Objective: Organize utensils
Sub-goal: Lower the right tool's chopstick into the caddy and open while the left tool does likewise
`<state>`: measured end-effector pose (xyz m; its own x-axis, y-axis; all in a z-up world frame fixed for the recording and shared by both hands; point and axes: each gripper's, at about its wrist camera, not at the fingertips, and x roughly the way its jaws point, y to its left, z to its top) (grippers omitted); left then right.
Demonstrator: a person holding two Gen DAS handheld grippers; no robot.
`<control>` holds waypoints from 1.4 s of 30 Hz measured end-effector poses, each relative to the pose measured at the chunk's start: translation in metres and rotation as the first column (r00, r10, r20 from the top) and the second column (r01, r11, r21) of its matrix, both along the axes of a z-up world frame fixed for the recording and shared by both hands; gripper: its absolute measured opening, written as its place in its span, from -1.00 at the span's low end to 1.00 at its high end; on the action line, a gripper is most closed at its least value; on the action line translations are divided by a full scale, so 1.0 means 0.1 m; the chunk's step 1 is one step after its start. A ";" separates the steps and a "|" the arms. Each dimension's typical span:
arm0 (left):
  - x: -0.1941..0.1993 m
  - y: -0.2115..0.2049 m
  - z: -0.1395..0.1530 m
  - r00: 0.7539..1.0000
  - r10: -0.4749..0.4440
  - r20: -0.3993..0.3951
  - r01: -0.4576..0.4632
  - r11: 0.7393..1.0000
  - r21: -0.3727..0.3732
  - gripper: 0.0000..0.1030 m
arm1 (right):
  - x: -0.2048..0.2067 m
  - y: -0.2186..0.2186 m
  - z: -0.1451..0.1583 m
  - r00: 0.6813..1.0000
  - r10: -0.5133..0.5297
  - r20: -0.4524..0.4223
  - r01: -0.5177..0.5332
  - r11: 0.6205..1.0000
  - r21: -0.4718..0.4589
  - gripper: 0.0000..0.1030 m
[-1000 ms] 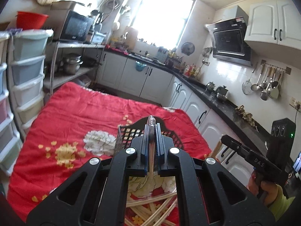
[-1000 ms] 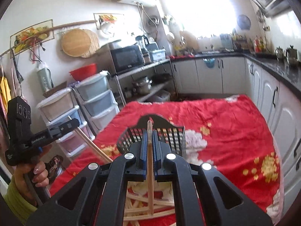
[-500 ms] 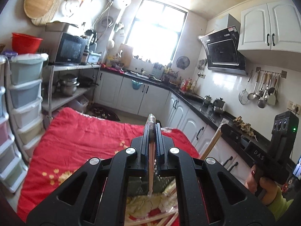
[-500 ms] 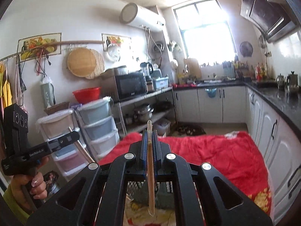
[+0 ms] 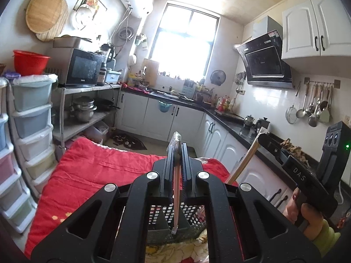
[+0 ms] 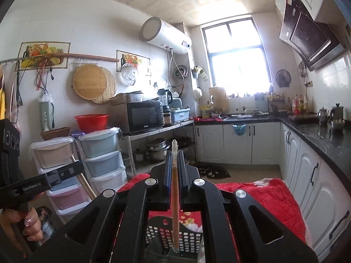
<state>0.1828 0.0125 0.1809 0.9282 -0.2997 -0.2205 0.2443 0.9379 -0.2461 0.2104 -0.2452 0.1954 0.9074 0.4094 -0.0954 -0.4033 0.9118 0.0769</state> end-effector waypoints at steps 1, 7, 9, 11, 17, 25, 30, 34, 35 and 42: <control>0.02 -0.01 0.00 1.000 0.007 0.003 -0.007 1.000 0.007 -0.94 | 0.03 0.01 -0.03 1.000 -0.007 0.005 0.007 1.000 -0.009 -0.90; 0.12 -0.06 -0.09 0.997 0.070 0.029 -0.072 0.995 0.071 -0.94 | 0.19 0.03 -0.28 0.999 -0.023 -0.042 0.022 0.999 -0.029 -0.90; 0.17 -0.06 -0.16 0.996 0.081 0.022 -0.083 0.993 0.084 -0.94 | 0.24 0.03 -0.37 0.998 -0.024 -0.066 0.022 0.999 -0.024 -0.90; 0.22 -0.05 -0.22 0.996 0.086 0.016 -0.087 0.992 0.091 -0.94 | 0.25 0.03 -0.43 0.996 -0.025 -0.081 0.024 0.999 -0.023 -0.90; 0.32 -0.06 -0.42 0.996 0.084 -0.013 -0.082 0.992 0.094 -0.94 | 0.27 0.03 -0.59 0.992 -0.033 -0.126 0.031 0.999 -0.019 -0.90; 0.40 -0.06 -0.59 0.995 0.076 -0.060 -0.070 0.993 0.099 -0.94 | 0.24 -0.05 -0.76 0.982 -0.046 -0.185 0.046 0.999 -0.001 -0.86; 0.40 -0.09 -0.68 0.994 0.073 -0.086 -0.064 0.993 0.104 -0.84 | 0.19 -0.12 -0.84 0.974 -0.055 -0.218 0.061 0.998 0.021 -0.31; 0.34 -0.07 -0.73 0.992 0.079 -0.097 -0.069 0.993 0.094 -0.38 | 0.11 -0.17 -0.84 0.972 -0.055 -0.227 0.065 0.997 0.036 -0.05; 0.32 -0.06 -0.74 0.992 0.081 -0.098 -0.072 0.993 0.093 -0.26 | 0.09 -0.18 -0.85 0.973 -0.058 -0.225 0.068 0.997 0.035 -0.03; 0.16 0.01 -0.74 0.991 0.101 -0.086 -0.094 0.992 0.079 0.47 | -0.08 -0.22 -0.86 0.971 -0.085 -0.222 0.089 0.996 0.011 0.24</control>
<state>0.1989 0.0140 0.1065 0.9276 -0.1883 -0.3227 0.1308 0.9727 -0.1916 0.2028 -0.2668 0.1097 0.8971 0.3338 -0.2895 -0.2933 0.9399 0.1749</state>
